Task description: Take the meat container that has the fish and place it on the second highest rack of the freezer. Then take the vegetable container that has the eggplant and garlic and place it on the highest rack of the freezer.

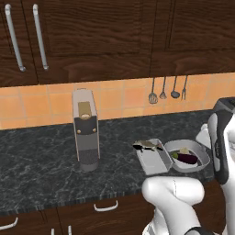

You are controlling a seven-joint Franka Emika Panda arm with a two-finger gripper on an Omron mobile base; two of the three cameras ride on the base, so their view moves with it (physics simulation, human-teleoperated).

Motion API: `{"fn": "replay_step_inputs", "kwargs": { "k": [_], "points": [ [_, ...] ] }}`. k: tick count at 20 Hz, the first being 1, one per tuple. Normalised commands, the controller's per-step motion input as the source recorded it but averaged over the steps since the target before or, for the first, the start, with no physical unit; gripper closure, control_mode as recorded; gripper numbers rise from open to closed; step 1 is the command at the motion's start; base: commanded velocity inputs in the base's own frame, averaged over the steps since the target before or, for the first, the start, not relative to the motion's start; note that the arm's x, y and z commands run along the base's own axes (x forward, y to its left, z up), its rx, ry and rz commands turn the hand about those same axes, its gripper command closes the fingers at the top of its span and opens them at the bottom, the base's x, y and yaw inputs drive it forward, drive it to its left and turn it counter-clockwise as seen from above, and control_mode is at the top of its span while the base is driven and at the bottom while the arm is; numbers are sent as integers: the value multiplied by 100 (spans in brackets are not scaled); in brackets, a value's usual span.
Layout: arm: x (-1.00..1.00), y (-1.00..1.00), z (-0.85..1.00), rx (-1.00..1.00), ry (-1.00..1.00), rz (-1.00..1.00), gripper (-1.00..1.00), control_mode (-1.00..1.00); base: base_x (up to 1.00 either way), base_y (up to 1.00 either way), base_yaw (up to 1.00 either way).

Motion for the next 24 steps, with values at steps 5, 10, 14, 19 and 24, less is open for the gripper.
{"fn": "replay_step_inputs", "kwargs": {
  "k": [5, 10, 14, 19, 24],
  "points": [
    [19, -16, -22, 0, 5, -1, -100, -100, 0, 0, 0],
    [18, -15, -29, 1, 3, -1, -100, -100, 0, 0, 0],
    [21, -21, -31, 5, 4, 0, -100, -100, 0, 0, 0],
    [30, -24, -27, 2, 5, 0, -100, -100, 0, 0, 0],
    [24, -19, -36, 1, 3, 0, -100, -100, 0, 0, 0]
  ]
}}
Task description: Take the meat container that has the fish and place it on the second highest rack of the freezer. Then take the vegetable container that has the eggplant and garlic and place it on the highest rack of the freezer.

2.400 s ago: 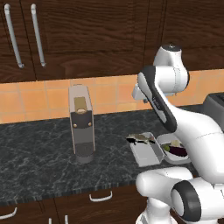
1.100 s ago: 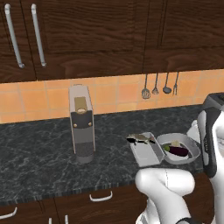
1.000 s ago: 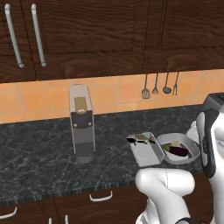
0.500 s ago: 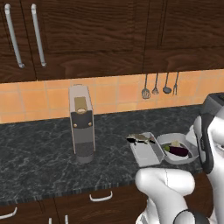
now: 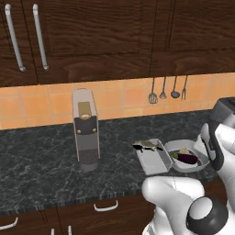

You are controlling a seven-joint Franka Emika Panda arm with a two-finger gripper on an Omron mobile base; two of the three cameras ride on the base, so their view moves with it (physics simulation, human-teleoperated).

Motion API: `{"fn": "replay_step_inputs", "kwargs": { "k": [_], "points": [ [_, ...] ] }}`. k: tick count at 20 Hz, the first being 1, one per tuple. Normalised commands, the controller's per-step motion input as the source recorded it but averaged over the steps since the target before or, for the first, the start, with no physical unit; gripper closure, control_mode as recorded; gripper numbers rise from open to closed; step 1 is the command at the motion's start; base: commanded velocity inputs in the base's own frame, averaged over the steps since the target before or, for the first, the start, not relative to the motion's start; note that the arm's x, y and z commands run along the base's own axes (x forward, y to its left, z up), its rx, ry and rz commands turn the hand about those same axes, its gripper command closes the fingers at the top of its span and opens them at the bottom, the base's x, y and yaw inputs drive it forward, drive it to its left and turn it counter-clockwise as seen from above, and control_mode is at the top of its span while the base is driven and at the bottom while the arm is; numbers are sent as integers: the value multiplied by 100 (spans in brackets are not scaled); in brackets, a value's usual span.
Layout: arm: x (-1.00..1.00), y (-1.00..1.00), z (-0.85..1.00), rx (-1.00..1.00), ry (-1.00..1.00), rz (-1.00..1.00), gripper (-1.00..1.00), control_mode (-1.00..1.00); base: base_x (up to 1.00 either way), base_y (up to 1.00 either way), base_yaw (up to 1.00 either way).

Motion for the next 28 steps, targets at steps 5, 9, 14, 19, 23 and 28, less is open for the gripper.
{"fn": "replay_step_inputs", "kwargs": {
  "k": [5, 9, 14, 19, 23, 28],
  "points": [
    [34, -16, -32, 0, 0, 0, -100, -100, 0, 0, 0],
    [32, -10, -38, 0, 0, 0, -100, -100, 0, 0, 0],
    [25, -9, -40, 0, 0, -1, -100, -100, 0, 0, 0],
    [22, 0, -48, 0, 0, -5, 100, -100, 0, 0, 0],
    [18, 0, -42, 1, 0, -13, 100, -100, 0, 0, 0],
    [21, 0, -34, 4, 0, -12, 100, -100, 0, 0, 0]
  ]
}}
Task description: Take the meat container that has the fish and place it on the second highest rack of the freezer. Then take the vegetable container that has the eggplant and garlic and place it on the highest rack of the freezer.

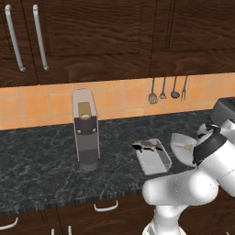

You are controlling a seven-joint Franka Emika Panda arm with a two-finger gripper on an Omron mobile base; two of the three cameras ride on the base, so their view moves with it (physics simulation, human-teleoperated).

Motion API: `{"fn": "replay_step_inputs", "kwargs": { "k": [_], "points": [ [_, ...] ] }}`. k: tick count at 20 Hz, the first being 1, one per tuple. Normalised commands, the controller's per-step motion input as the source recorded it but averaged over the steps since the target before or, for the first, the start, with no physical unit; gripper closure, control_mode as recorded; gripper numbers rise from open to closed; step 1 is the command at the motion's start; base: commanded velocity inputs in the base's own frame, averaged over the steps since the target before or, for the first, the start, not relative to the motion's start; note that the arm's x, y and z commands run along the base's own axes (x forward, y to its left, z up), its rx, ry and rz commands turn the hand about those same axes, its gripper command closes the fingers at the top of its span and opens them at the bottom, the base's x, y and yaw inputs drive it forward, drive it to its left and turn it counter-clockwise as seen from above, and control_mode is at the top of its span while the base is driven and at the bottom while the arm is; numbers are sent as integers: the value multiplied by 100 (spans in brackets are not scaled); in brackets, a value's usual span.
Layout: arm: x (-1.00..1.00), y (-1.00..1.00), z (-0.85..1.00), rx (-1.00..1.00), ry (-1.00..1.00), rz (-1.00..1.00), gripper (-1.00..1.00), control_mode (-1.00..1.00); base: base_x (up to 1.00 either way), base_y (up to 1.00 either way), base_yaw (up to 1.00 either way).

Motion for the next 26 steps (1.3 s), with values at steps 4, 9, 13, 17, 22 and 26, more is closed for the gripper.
{"fn": "replay_step_inputs", "kwargs": {
  "k": [4, 9, 13, 17, 22, 26],
  "points": [
    [3, -7, 44, 2, 0, 6, 100, -100, 0, 0, 0],
    [-21, -7, 98, -15, -10, 31, 100, -100, 0, 0, 0],
    [-63, 0, 100, -34, -25, 38, 100, -100, 0, 0, 0],
    [-76, 0, 100, -25, -32, 39, 100, -100, 0, 0, 0],
    [-30, -16, 100, -2, -20, 69, 100, -100, 0, 0, 0],
    [-4, -28, 97, 0, -8, 81, 100, -100, 0, 0, 0]
  ]
}}
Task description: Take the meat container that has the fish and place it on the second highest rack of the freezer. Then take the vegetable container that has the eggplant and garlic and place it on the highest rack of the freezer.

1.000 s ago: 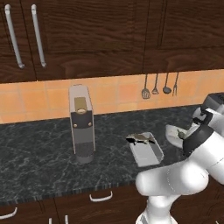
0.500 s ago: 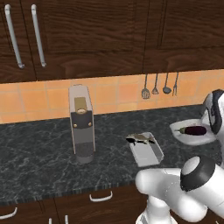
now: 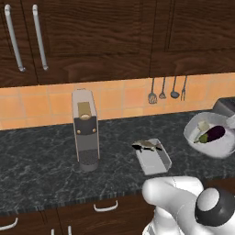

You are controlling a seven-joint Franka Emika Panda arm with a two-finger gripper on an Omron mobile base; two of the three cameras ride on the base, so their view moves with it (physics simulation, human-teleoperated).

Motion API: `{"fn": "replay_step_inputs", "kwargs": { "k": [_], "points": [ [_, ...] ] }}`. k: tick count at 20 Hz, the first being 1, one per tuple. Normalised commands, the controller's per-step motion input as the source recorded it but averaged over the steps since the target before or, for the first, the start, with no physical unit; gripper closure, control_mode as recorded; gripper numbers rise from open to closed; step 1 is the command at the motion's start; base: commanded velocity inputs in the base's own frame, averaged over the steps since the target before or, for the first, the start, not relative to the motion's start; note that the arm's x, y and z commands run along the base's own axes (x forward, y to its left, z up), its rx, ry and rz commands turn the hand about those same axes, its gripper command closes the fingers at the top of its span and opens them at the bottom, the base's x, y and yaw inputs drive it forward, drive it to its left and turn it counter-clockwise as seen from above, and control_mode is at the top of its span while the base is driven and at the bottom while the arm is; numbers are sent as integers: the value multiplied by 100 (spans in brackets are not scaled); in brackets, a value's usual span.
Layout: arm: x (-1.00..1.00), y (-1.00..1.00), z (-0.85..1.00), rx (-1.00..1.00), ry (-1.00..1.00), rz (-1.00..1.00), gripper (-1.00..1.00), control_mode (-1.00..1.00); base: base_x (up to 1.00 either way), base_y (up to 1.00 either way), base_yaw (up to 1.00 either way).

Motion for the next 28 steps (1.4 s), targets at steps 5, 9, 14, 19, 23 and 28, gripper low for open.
{"fn": "replay_step_inputs", "kwargs": {
  "k": [5, 9, 14, 19, 23, 28],
  "points": [
    [0, -16, 73, -9, -1, 59, 100, -100, 0, 0, 0],
    [-15, 16, 64, -20, -6, 29, 100, -100, 0, 0, 0],
    [-27, 74, 29, -15, -7, 0, 100, -100, 0, 0, 0],
    [-2, 100, -13, -29, 0, -6, 100, -100, 0, 0, 0],
    [-26, 81, -21, -8, -1, -9, 100, -100, 0, 0, 0],
    [-15, 4, -2, 4, -1, 0, 100, -100, 0, 0, 0]
  ]
}}
